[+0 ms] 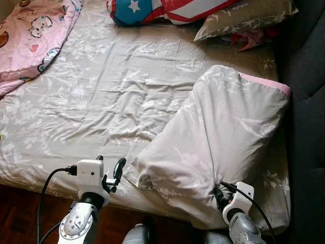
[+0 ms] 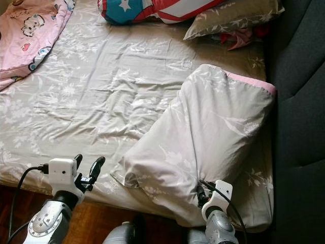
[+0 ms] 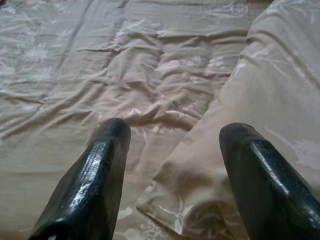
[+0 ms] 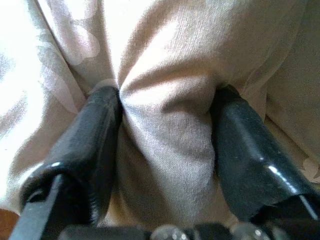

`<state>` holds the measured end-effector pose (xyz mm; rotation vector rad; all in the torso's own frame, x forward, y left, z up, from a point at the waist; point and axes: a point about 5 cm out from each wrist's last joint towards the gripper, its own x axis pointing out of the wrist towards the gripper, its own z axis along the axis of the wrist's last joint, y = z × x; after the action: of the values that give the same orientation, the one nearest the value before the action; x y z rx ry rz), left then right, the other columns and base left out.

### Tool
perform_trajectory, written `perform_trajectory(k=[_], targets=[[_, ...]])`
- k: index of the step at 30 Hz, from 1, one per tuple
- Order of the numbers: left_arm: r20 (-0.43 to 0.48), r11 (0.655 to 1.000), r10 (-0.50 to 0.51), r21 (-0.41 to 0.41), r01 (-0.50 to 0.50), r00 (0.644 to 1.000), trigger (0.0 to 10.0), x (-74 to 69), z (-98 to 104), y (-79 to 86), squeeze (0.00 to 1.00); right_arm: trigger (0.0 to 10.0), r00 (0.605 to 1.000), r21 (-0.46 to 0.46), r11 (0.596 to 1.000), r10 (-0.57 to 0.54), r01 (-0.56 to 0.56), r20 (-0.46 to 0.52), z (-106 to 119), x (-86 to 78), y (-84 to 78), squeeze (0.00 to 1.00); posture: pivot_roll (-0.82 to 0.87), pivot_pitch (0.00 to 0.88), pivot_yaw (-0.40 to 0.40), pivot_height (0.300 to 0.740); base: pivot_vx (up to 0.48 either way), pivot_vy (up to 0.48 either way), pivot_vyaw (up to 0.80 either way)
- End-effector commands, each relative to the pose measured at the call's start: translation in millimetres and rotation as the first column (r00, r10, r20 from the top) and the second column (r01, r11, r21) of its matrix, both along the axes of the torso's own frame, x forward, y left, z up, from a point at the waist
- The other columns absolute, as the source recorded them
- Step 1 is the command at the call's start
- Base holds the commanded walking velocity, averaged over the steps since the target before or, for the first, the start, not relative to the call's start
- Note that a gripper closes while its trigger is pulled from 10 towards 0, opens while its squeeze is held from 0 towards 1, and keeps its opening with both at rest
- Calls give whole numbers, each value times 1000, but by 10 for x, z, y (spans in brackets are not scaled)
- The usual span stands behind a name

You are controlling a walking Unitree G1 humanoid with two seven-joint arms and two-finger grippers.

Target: Clean up the room

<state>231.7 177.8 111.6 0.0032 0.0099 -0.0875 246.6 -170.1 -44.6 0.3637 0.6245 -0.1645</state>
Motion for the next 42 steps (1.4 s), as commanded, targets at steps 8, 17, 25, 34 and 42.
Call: perform_trajectory(k=[8, 17, 25, 34, 42], targets=[[-27, 1000, 24, -9, -24, 999, 10000, 41, -82, 8, 0, 0, 993, 33, 999, 38, -34, -115, -177, -220, 114, 0, 122, 334, 96, 740, 0, 0, 0], [-24, 999, 39, -14, -40, 999, 10000, 83, -123, -7, 0, 0, 992, 26, 998, 68, -65, -107, -147, -169, 132, 0, 106, 316, 76, 740, 0, 0, 0], [-10, 998, 47, -29, -47, 999, 10000, 192, -159, -44, 0, 0, 990, 1, 995, 95, -96, -101, -108, -105, 106, 0, 60, 261, 45, 740, 0, 0, 0], [2, 998, 43, -49, -43, 999, 10000, 342, -222, -117, 0, 0, 999, -118, 993, 13, -18, -49, 19, 11, -242, 0, -36, 197, 14, 740, 0, 0, 0], [28, 997, 42, -61, -40, 999, 10000, 479, -230, -170, 0, 0, 984, -255, 950, -175, 178, 32, 188, -23, -873, 0, -88, 149, -9, 740, 0, 0, 0]])
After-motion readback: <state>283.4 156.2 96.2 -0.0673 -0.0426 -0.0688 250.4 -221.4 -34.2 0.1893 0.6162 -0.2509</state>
